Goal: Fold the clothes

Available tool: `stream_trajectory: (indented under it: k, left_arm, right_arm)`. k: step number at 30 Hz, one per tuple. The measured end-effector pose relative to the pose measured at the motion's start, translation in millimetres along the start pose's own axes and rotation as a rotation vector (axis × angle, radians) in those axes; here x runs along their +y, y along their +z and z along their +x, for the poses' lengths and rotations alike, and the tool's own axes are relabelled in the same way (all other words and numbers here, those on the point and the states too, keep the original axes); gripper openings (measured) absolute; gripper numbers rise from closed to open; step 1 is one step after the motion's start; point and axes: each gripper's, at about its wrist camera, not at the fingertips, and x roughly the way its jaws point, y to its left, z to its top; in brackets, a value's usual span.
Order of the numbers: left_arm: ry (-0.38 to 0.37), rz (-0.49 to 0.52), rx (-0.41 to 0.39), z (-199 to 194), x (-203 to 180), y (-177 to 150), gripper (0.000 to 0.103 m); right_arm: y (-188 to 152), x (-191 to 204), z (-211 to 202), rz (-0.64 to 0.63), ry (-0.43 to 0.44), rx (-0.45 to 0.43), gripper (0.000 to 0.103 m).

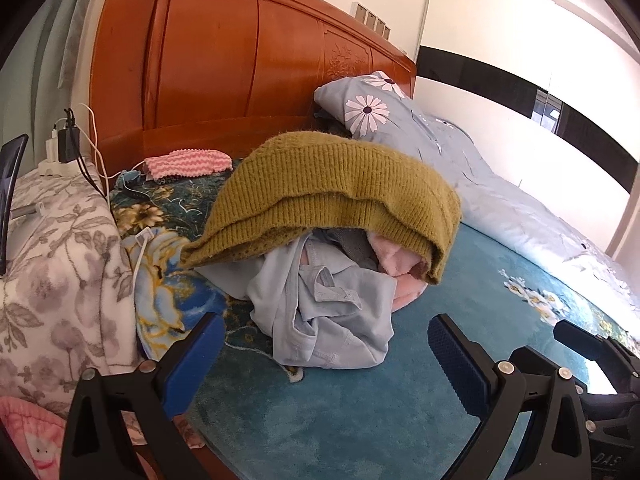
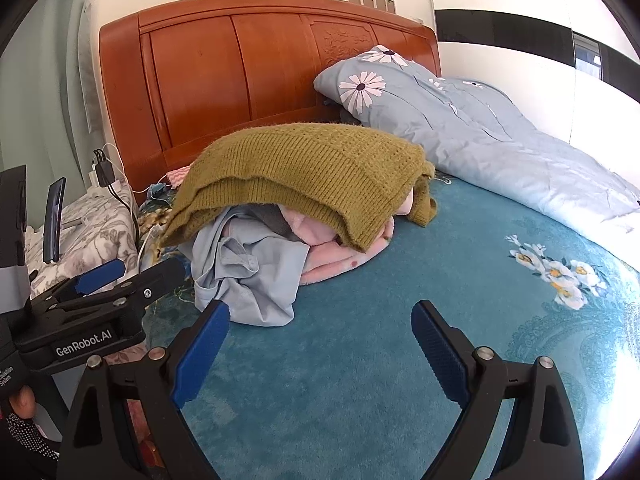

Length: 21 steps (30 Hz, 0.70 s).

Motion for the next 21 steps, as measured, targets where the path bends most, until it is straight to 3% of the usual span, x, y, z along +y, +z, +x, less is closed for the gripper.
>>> stream_trajectory:
  k: [8, 21]
  left_arm:
    - [0.004, 0.020, -0.030, -6.8, -4.7, 1.9, 0.103]
    - [-0.005, 0.035, -0.063, -18.9, -11.0, 6.0, 0.103]
  right_arm:
    - [0.4, -3.1, -8.1, 0.016, -0.019, -0.001, 0.093]
    - [1.0, -9.0, -14.3, 0.093, 0.026, -0.021, 0.093]
